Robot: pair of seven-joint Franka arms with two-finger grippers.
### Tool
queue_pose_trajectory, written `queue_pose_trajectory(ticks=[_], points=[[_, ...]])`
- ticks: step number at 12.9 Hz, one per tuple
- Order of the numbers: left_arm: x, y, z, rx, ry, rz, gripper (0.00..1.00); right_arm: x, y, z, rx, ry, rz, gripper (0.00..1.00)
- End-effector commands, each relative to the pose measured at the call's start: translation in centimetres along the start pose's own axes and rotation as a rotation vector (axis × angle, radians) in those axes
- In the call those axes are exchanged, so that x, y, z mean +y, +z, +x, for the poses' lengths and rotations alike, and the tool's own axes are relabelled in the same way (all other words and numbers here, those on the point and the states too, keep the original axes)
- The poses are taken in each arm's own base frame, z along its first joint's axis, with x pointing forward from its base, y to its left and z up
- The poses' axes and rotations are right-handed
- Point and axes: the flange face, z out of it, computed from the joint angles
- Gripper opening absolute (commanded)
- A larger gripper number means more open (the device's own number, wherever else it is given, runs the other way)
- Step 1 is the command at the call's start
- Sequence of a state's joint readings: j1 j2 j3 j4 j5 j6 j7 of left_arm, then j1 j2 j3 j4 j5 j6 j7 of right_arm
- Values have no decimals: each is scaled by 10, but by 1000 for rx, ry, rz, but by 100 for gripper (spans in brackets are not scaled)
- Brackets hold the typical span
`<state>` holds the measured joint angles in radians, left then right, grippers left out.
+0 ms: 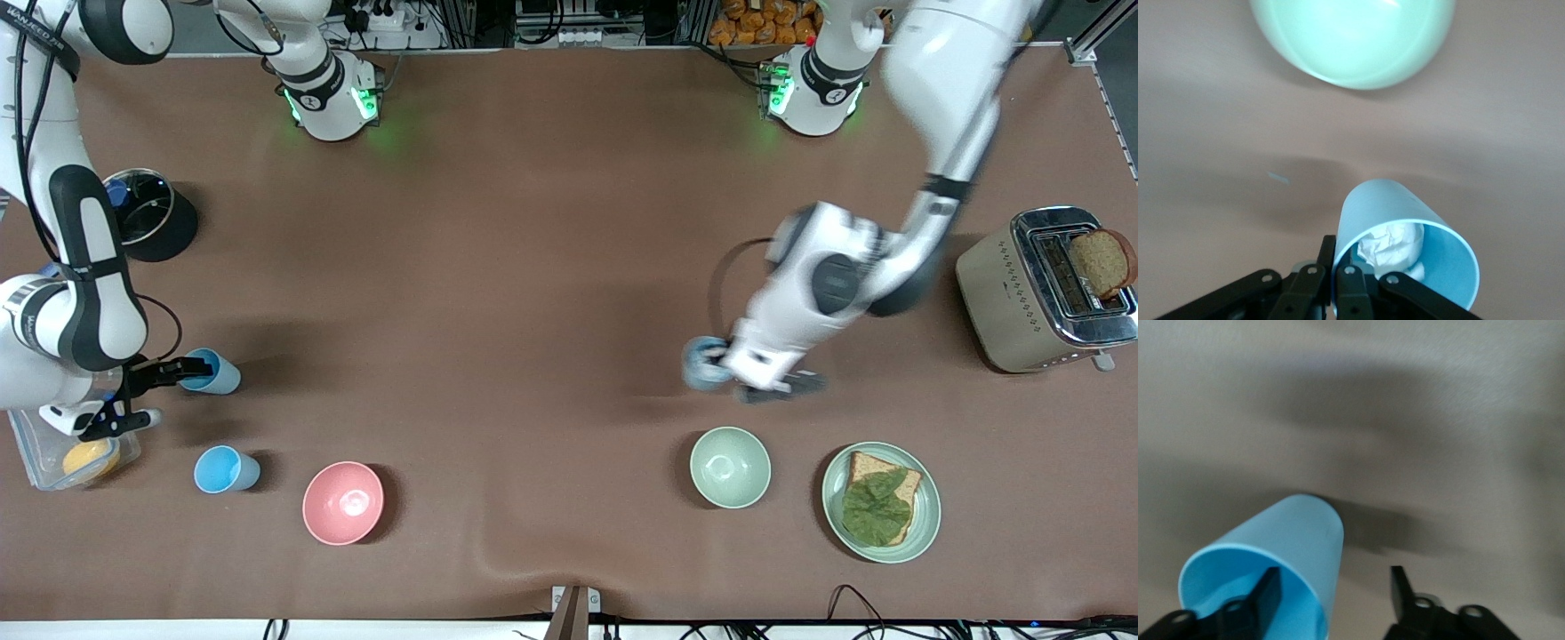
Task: Stack blue cups with both arms
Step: 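Carry the blue cup to mid-table with the left gripper while the right gripper lifts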
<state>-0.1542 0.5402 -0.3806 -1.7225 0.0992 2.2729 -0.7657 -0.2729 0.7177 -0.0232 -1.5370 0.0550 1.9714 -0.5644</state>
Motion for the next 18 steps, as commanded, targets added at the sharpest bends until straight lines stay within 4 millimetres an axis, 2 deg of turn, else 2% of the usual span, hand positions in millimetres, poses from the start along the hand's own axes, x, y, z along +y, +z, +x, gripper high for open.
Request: queue_pose_trajectory(ticks=[1, 2, 3, 5, 7, 9, 10, 11, 12, 13, 14, 15, 16, 18], points=[[61, 29, -23, -34, -56, -12, 0, 4, -2, -4, 2, -27, 24, 0], [86, 45, -46, -53, -89, -4, 0, 4, -2, -4, 2, -27, 24, 0], [107, 54, -61, -58, -129, -7, 0, 4, -2, -4, 2, -27, 24, 0], [128, 67, -87, -77, -163, 3, 0, 3, -4, -3, 6, -28, 22, 0], [142, 82, -112, -94, -198, 19, 0, 0, -15, 0, 18, -30, 13, 0], [158, 96, -137, -101, -201, 19, 0, -15, -37, 7, 13, -46, 21, 0], [158, 98, -137, -101, -221, 16, 4, -28, -54, 15, 2, -66, 32, 0], [157, 97, -135, -96, -262, 18, 64, -40, -72, 21, -3, -76, 37, 0], [157, 94, -131, -85, -277, 17, 100, -63, -89, 32, -11, -91, 30, 0], [154, 84, -123, -72, -294, 6, 100, -90, -109, 43, -12, -96, 18, 0], [158, 61, -114, -47, -298, -25, 100, -117, -122, 53, -14, -82, 7, 0], [162, 40, -112, -28, -296, -47, 100, -148, -125, 63, -22, -67, -4, 0], [162, 10, -112, -4, -297, -60, 100, -179, -124, 72, -29, -44, -12, 0], [144, -65, -94, 48, -338, -62, 100, -267, -135, 85, -19, -71, -53, 0]])
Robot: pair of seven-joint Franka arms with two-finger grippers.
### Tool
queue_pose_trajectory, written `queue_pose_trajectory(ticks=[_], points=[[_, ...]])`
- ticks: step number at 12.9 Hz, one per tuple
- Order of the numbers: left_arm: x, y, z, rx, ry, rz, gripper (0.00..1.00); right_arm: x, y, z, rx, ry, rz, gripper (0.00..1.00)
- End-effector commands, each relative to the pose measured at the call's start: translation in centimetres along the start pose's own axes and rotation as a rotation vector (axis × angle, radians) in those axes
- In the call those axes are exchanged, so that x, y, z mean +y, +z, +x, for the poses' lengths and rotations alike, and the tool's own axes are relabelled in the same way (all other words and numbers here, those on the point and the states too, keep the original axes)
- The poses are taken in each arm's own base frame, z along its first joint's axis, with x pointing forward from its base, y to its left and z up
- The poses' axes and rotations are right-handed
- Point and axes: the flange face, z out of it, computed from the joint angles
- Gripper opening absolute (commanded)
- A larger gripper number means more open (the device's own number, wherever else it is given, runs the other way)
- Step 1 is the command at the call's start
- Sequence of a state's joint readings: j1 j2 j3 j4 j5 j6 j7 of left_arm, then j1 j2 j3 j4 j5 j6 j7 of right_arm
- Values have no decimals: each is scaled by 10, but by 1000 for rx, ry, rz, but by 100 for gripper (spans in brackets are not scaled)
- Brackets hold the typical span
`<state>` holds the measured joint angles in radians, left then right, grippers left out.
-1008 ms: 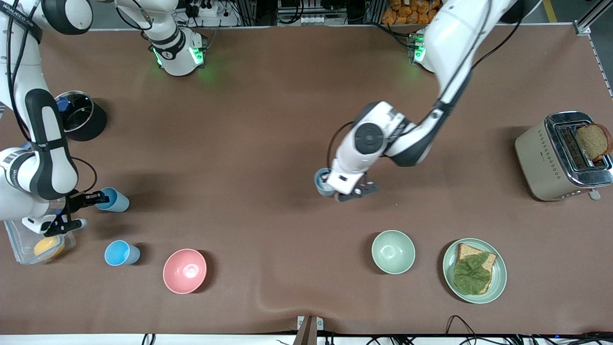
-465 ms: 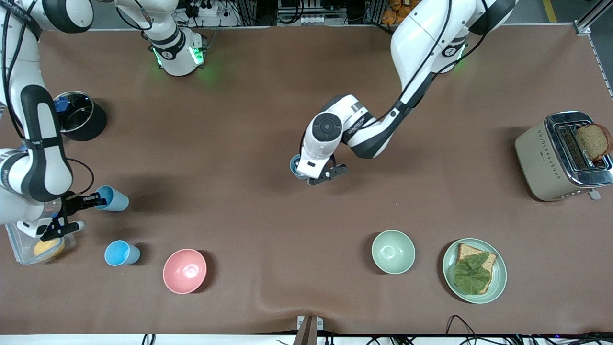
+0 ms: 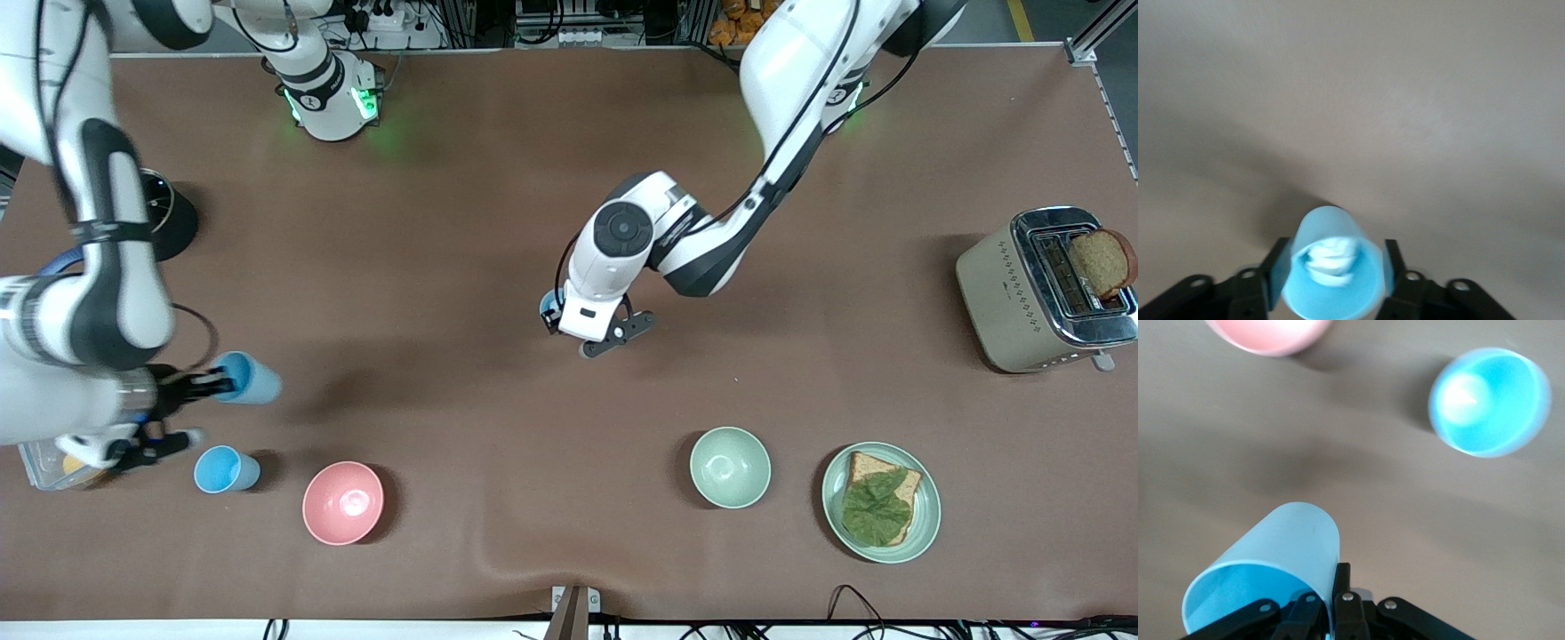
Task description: Stack blue cups with both arms
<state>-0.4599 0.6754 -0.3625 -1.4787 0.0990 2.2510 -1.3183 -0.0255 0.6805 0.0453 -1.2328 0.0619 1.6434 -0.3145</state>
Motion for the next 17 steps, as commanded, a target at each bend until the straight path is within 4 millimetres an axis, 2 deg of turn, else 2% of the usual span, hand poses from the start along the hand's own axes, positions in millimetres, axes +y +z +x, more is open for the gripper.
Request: queue_pose_trajectory(ticks=[1, 2, 4, 6, 7, 9, 11, 13, 15, 16, 17], points=[[-18, -110, 23, 92, -56, -8, 100, -99, -23, 10, 10, -45, -39, 0], [-32, -145, 45, 118, -82, -7, 100, -150, -26, 11, 1, -115, -45, 0], [-57, -202, 74, 163, -87, -10, 100, -221, -21, 16, 4, -216, -52, 0], [-93, -246, 111, 190, -21, 25, 100, -290, 1, 25, 39, -286, -76, 0], [-117, -264, 131, 185, 29, 61, 100, -302, 6, 26, 51, -261, -66, 0], [-154, -294, 160, 182, 26, 95, 100, -342, 31, 27, 28, -276, -67, 0], [-190, -325, 173, 179, 53, 143, 100, -366, 46, 34, 76, -252, -60, 0], [-217, -351, 180, 178, 108, 172, 100, -411, 72, 29, 67, -192, -73, 0], [-247, -372, 193, 153, 169, 175, 100, -428, 78, 25, 62, -154, -71, 0], [-257, -377, 197, 146, 188, 167, 100, -438, 82, 22, 59, -146, -76, 0], [-259, -383, 195, 152, 195, 164, 100, -439, 85, 22, 55, -110, -70, 0]])
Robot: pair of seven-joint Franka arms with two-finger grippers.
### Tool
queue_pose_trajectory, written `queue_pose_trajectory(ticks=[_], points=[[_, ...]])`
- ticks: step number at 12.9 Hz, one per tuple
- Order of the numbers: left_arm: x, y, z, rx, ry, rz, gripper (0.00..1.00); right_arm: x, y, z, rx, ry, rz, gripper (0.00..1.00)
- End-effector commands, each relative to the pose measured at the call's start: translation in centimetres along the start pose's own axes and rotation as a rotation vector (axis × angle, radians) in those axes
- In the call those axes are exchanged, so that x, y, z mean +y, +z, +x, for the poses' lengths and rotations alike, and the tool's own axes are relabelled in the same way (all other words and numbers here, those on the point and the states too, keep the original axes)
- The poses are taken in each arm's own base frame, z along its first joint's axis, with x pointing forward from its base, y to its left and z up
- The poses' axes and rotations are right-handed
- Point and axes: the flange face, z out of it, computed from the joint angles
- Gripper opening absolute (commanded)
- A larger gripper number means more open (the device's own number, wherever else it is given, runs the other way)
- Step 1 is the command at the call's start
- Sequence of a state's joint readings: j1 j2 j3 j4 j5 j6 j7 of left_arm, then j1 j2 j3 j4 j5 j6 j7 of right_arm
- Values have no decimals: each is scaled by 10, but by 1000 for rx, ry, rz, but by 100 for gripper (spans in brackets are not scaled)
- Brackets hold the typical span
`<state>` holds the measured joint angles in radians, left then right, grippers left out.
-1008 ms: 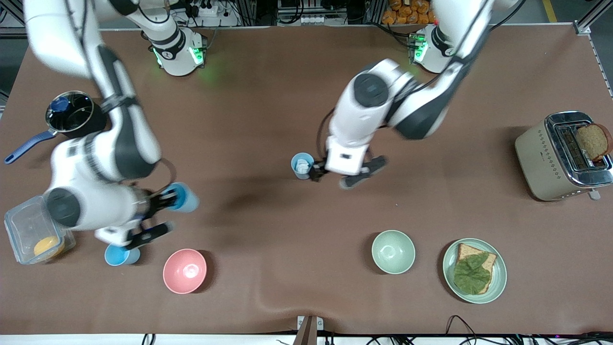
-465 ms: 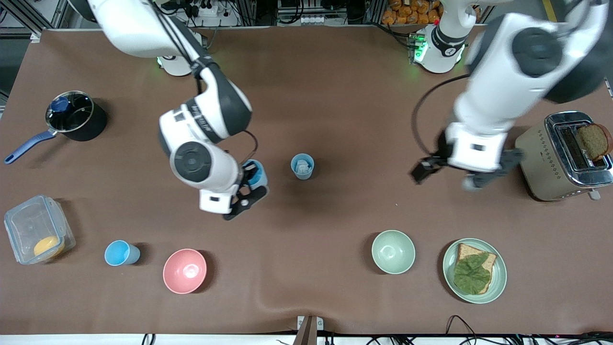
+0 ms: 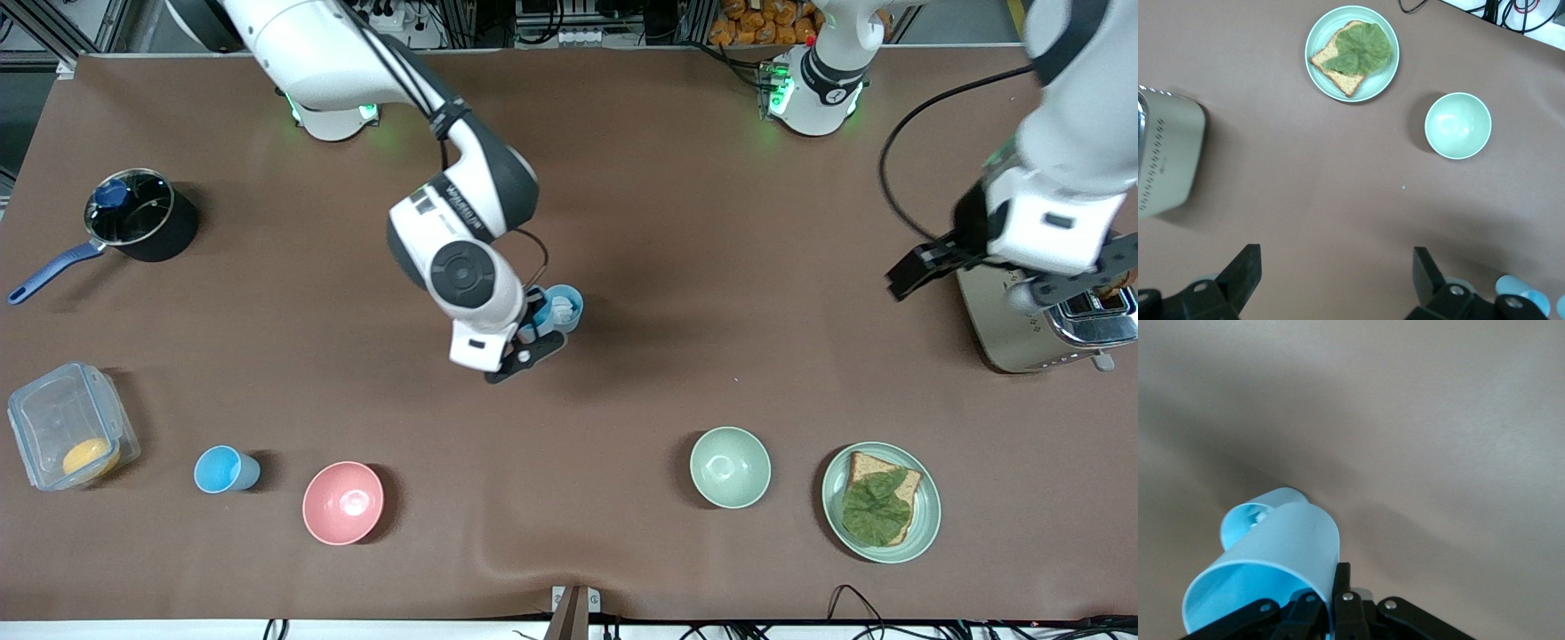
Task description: Stack blue cups with both arms
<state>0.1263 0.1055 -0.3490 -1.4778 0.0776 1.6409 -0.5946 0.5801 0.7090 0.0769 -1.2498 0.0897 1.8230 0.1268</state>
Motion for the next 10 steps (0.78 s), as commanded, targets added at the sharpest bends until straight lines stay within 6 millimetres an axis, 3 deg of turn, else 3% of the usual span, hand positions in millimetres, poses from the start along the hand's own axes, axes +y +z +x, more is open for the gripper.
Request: queue_pose_trajectory(ticks=[1, 3, 10], points=[[-9, -8, -10, -10, 38, -4, 100, -8, 2, 0, -4, 80, 13, 0], [-9, -16, -25, -55, 37, 0, 100, -26, 12, -3, -14, 76, 2, 0], [-50, -21, -15, -92, 130, -6, 100, -51, 35, -10, -50, 159, -16, 0]])
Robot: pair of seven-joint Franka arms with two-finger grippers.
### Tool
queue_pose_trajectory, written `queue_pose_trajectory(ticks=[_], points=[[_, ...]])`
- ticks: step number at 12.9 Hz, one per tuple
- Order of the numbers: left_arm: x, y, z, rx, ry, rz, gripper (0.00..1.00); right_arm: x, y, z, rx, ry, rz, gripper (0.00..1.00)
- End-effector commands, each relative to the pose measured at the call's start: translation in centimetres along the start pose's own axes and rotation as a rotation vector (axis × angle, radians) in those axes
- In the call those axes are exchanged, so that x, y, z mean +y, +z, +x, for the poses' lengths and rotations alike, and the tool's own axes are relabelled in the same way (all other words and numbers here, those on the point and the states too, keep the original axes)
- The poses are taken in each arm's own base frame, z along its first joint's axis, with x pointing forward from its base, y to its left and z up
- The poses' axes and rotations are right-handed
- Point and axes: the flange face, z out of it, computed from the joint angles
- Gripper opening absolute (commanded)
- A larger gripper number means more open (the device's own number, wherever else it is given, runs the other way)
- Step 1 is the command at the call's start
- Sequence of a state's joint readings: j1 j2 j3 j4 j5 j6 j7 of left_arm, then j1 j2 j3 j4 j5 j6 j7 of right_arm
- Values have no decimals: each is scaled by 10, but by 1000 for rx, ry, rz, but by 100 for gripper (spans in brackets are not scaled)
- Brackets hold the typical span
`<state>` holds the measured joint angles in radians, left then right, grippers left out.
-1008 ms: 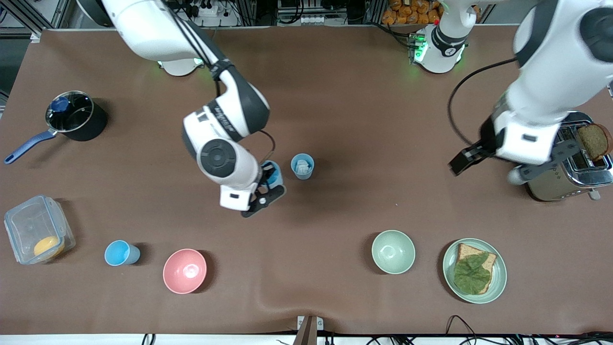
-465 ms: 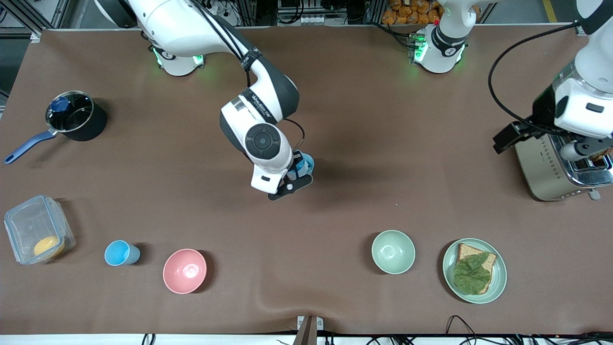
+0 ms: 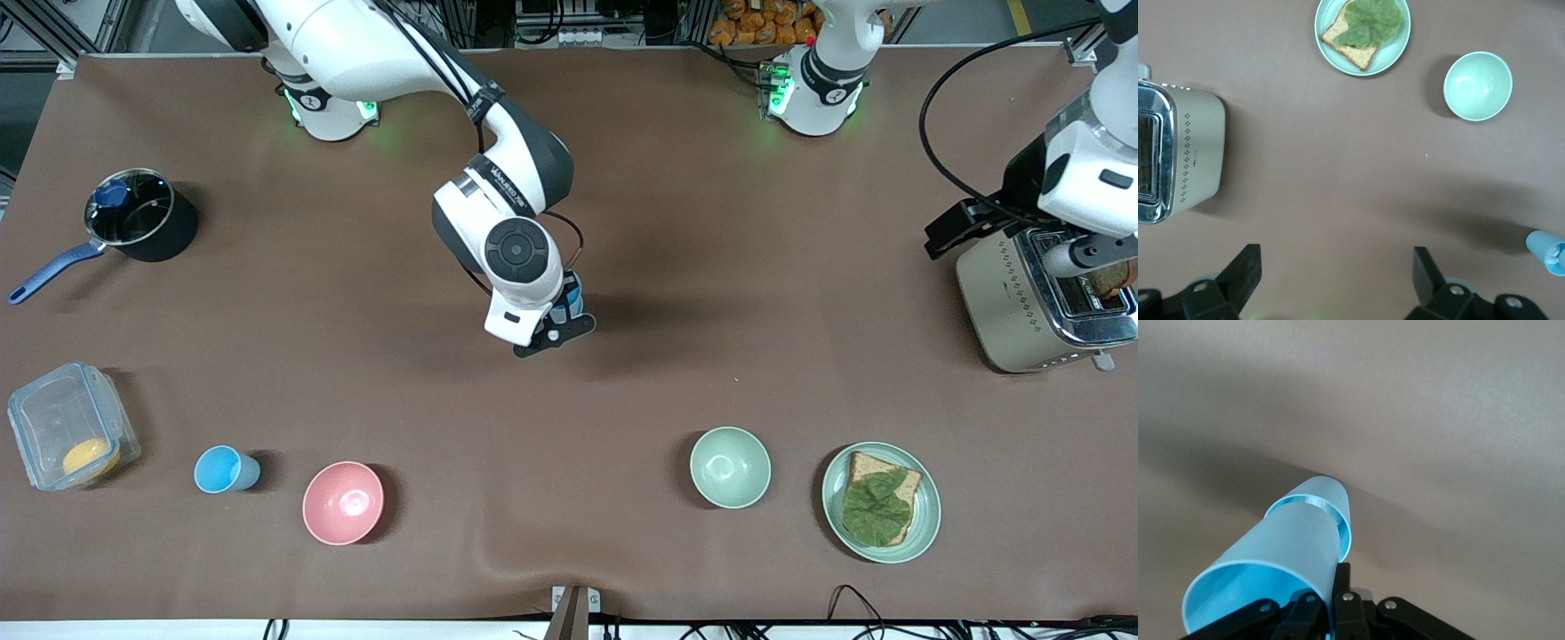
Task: Stack blue cups with both arms
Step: 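Open the right gripper and lift it away from the stacked cups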
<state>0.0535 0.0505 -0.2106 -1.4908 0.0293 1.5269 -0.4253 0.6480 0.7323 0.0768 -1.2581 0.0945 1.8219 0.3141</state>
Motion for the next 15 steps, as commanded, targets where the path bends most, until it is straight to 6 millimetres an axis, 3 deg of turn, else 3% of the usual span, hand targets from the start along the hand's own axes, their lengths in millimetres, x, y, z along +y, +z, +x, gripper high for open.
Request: queue_pose_trajectory(ticks=[1, 4, 7, 8, 9, 12, 15], points=[[-20, -9, -5, -7, 30, -27, 100, -5, 10, -2, -15, 44, -3, 0], [-37, -7, 1, -12, 25, -28, 100, -4, 14, -2, -21, 51, -5, 0], [-34, -9, 0, -5, 34, -15, 100, -8, 17, -2, -17, 71, -10, 4], [-35, -8, -2, -12, 69, -11, 100, -8, 18, -2, -17, 67, -15, 43], [-37, -7, -1, -20, 99, -7, 100, -9, 18, -2, -8, 64, -16, 99], [-37, -7, -2, -20, 103, -7, 100, -9, 16, -1, -2, 68, -14, 100], [-37, -11, -5, -16, 105, -8, 100, -8, -6, -3, 24, 70, -4, 100]])
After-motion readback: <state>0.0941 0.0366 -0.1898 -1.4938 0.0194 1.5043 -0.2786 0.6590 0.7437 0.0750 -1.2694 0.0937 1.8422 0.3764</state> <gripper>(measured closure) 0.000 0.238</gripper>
